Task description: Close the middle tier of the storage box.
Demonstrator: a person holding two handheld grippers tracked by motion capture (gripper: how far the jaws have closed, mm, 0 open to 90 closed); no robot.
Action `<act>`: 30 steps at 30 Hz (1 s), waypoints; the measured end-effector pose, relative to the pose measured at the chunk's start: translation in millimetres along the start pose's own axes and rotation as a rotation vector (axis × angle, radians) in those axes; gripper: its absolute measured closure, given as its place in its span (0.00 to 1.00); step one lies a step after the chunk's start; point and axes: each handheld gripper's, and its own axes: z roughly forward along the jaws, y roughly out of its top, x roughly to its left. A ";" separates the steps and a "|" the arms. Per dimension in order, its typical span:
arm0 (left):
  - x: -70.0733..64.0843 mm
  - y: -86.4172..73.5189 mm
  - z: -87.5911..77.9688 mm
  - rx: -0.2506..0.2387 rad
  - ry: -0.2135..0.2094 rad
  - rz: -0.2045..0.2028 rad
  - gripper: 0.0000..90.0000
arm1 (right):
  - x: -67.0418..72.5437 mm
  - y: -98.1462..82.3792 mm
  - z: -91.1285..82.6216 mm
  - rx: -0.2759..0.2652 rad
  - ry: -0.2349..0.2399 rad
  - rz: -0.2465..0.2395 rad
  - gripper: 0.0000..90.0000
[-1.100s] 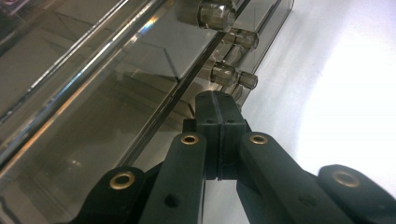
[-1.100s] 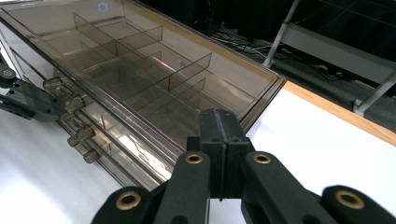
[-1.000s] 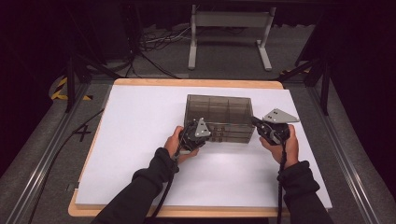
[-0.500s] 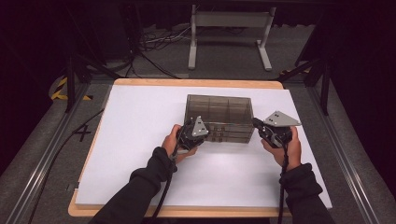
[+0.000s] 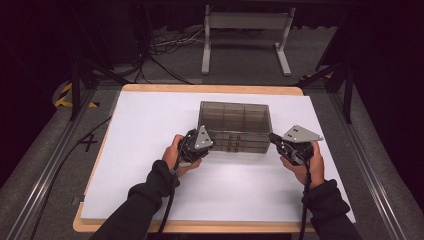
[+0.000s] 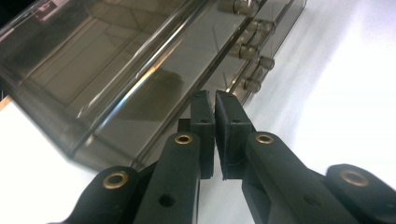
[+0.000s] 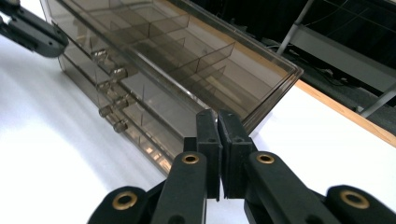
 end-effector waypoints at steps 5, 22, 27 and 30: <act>0.1 -5.4 -8.6 -0.001 0.004 0.013 0.94 | -0.3 -3.3 -2.7 0.007 0.007 -0.006 0.97; 0.3 -28.5 -42.5 -0.002 0.004 0.044 0.85 | 4.1 -10.7 -8.5 0.041 0.025 -0.039 0.93; 1.6 -37.2 -50.3 0.011 0.017 0.041 0.82 | 3.5 -13.7 -10.2 0.050 0.028 -0.043 0.90; 3.5 -44.7 -55.4 0.018 0.026 0.039 0.79 | 3.3 -16.2 -11.3 0.058 0.032 -0.047 0.89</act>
